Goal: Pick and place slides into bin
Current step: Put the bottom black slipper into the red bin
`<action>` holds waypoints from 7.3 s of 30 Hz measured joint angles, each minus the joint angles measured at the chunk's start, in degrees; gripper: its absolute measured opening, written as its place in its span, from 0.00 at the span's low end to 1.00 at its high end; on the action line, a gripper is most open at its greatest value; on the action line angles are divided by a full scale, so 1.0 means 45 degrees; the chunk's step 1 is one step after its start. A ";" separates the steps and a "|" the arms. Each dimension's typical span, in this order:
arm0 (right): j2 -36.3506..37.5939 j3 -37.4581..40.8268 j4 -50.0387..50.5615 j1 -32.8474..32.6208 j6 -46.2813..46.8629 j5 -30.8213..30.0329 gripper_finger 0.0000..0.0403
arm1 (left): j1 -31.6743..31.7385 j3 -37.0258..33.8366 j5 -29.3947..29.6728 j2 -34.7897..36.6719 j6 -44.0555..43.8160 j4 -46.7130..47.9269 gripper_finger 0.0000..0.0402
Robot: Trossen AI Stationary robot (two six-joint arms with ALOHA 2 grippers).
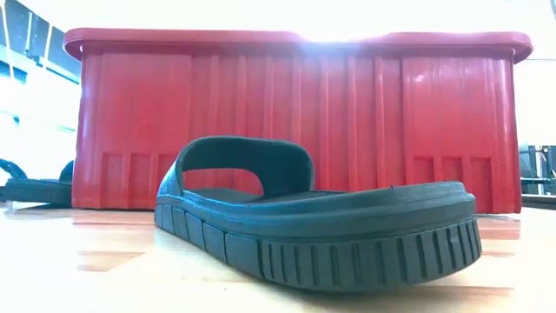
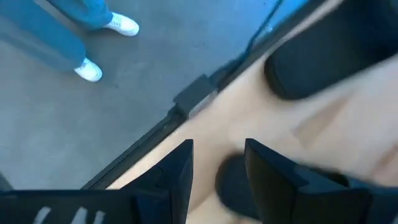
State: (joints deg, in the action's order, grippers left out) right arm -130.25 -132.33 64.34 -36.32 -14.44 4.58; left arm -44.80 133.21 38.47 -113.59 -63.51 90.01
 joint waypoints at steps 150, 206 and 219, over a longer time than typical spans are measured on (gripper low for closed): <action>0.4956 0.0019 0.2353 -0.2763 0.7528 -0.2742 0.00 | -0.0131 0.0000 0.4946 0.3912 0.6831 -0.0073 0.25; -0.1494 -0.0149 0.5702 -0.2250 1.6433 -0.9083 0.00 | -0.0136 0.0000 0.1251 0.3170 0.8725 -0.3383 0.25; 0.1170 -0.0170 0.5676 -0.1528 1.4072 -0.6162 0.00 | -0.0136 0.0000 0.1236 0.3170 0.8827 -0.3331 0.25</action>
State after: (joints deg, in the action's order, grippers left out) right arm -124.98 -133.10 89.88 -43.19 48.88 -23.15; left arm -45.41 133.21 44.03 -99.33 -23.79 75.02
